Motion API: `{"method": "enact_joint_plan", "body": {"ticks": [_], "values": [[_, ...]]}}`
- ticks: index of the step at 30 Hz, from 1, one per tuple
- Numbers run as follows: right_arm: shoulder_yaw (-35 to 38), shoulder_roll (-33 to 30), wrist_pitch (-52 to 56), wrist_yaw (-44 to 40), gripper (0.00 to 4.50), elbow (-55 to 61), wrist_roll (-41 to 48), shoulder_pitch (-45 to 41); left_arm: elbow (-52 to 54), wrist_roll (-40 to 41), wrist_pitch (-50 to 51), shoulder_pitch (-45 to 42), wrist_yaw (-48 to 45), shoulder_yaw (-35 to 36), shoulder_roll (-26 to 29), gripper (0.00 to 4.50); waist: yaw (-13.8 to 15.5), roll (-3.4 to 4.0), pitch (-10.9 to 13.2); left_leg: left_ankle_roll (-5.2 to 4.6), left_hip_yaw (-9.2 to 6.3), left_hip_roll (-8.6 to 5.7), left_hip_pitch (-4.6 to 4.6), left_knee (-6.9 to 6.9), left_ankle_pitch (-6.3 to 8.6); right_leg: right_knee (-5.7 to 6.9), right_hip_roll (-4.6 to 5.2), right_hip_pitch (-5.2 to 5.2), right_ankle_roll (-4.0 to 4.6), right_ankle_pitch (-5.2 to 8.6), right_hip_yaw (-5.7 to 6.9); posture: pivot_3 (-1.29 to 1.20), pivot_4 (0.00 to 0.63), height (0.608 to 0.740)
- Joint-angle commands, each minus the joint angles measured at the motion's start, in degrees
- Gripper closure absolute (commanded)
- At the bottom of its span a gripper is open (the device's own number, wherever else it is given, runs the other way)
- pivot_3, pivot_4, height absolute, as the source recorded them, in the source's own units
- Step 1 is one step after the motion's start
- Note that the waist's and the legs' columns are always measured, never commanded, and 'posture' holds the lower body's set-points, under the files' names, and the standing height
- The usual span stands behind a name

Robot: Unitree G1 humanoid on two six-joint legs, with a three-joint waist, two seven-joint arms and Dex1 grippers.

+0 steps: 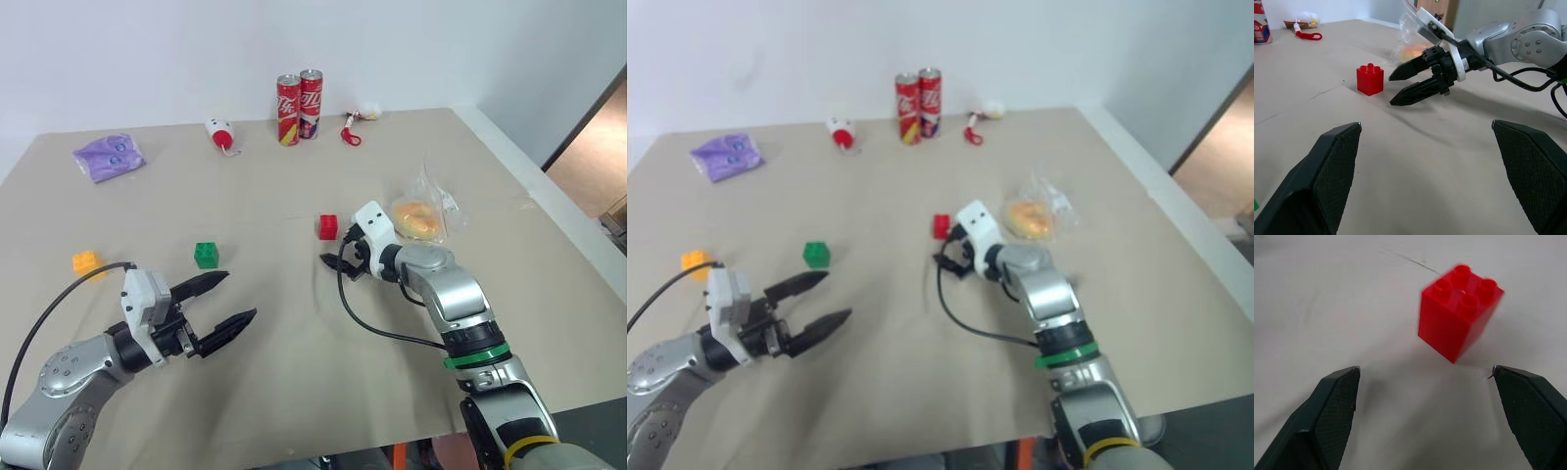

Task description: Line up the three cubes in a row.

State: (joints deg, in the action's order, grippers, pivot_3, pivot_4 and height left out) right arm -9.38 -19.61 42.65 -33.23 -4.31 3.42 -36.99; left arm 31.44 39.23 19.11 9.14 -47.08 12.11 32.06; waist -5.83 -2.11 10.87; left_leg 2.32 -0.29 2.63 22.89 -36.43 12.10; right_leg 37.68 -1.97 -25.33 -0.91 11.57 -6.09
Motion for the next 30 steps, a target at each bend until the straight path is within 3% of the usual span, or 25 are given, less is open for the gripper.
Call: {"method": "enact_joint_plan", "body": {"ticks": [1, 15, 30], "values": [[0.4, 0.1, 1.6, 2.3, 0.01, 4.0, -0.6, -0.9, 2.1, 0.2, -0.8, -0.2, 0.8, -0.1, -0.4, 0.07, 0.0, 0.0, 0.0, 0.0, 0.0, 0.0, 0.0, 0.0, 0.0, 0.0, 0.0, -0.01, 0.0, 0.0, 0.0, 0.0, 0.15, 0.74], [2.4, 4.9, 10.3, 8.9, 0.01, 6.3, 1.4, -2.2, 1.9, 0.4, -0.7, -2.7, 3.5, -0.9, -1.6, 0.07, 0.0, -0.04, 0.0, 0.0, -0.01, 0.01, 0.0, 0.01, 0.0, 0.0, -0.02, -0.01, 0.0, 0.0, 0.01, 0.0, 0.15, 0.74], [4.4, 10.8, 11.6, 16.2, 0.01, 2.7, 1.5, -5.0, 0.8, 0.4, -0.4, -4.1, 3.8, -1.8, -1.9, 0.07, 0.0, -0.05, 0.0, 0.0, -0.04, 0.02, 0.03, 0.02, 0.0, 0.0, -0.04, -0.03, 0.01, 0.01, 0.04, 0.0, 0.15, 0.74]]}}
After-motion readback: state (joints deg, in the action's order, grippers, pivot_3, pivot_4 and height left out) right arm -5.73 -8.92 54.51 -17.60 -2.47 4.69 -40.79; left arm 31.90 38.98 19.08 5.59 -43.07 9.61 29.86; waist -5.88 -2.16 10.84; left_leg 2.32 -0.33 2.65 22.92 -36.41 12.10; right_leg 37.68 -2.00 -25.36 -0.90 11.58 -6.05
